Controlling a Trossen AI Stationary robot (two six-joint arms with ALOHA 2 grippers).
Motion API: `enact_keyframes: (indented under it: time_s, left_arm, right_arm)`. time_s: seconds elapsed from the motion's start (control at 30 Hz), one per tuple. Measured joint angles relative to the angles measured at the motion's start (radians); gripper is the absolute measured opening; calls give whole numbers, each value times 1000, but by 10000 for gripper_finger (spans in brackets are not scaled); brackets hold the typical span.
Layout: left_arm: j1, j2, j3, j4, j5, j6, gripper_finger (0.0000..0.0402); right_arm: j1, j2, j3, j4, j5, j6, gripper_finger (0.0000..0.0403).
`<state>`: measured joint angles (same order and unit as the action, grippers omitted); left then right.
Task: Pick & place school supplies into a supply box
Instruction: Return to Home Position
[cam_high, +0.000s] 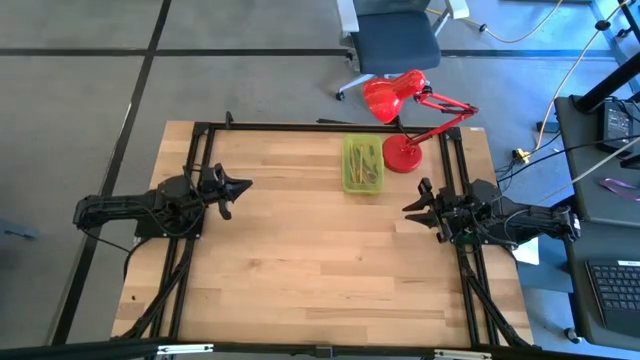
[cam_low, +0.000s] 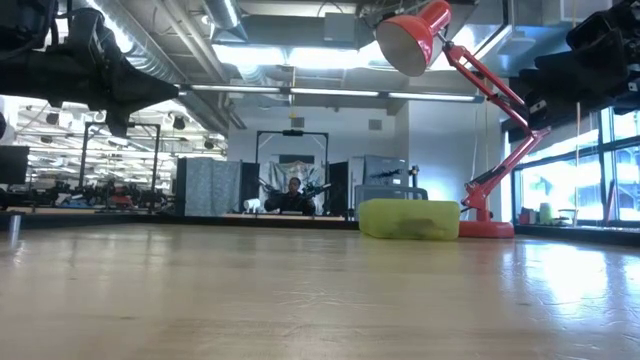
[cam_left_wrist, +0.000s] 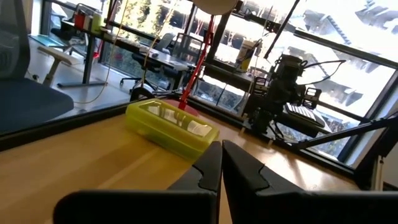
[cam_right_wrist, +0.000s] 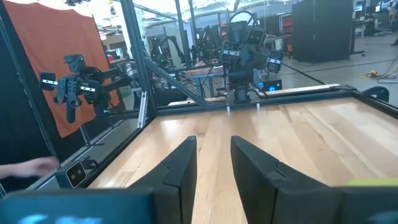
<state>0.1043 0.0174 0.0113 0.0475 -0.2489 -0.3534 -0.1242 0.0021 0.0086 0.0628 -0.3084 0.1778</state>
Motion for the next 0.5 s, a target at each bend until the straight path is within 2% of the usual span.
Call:
enact_keyframes:
  time_s: [0.5]
  left_arm:
    - [0, 0, 0, 0, 0, 0, 7]
  right_arm:
    - [0, 0, 0, 0, 1, 0, 103]
